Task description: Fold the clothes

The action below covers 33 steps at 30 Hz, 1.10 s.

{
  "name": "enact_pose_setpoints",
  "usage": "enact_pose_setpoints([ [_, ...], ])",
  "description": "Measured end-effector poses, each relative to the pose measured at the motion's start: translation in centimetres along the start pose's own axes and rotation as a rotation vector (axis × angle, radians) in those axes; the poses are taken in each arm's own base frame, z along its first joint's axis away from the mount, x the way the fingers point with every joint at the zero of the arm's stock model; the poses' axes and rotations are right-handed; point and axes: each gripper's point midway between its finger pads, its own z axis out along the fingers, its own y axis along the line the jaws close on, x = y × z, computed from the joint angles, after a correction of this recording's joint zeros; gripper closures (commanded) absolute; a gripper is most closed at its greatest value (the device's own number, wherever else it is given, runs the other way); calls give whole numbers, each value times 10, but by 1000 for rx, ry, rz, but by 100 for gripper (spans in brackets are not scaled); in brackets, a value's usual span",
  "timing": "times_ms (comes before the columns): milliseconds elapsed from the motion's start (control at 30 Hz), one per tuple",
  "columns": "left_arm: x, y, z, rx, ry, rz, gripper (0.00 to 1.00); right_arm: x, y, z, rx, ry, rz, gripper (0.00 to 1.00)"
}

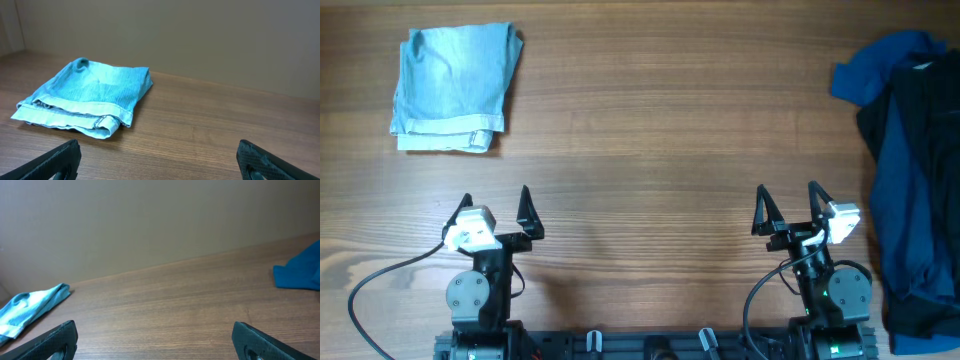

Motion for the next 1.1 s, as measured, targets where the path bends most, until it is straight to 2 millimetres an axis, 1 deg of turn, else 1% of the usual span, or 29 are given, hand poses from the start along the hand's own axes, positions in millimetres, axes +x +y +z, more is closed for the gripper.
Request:
enact_pose_setpoints([
  [167,0,0,0,0,0,0,0,2,-1,1,3,11,1,0],
  [1100,0,0,0,0,0,0,0,3,-1,1,3,11,1,0],
])
